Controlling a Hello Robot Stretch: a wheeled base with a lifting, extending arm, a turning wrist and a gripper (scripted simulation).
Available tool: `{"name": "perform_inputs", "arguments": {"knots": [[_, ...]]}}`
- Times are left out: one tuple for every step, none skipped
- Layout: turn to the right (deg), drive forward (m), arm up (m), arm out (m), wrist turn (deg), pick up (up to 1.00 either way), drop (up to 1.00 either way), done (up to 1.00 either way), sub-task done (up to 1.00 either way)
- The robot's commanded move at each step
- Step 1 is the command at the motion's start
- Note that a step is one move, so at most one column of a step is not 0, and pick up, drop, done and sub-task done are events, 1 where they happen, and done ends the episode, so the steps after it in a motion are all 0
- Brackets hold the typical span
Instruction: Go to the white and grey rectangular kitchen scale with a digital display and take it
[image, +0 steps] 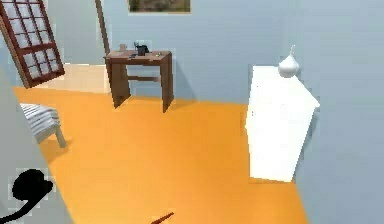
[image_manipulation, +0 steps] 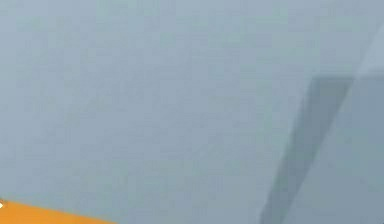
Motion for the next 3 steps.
{"name": "perform_inputs", "arguments": {"knots": [[0.0,0.70,0.00,0.00,0.0,0.00,0.00,0.00,0.00],[6.0,0.00,0.00,0.00,0.0,0.00,0.00,0.00,0.00],[0.0,0.30,0.00,0.00,0.0,0.00,0.00,0.00,0.00]]}}
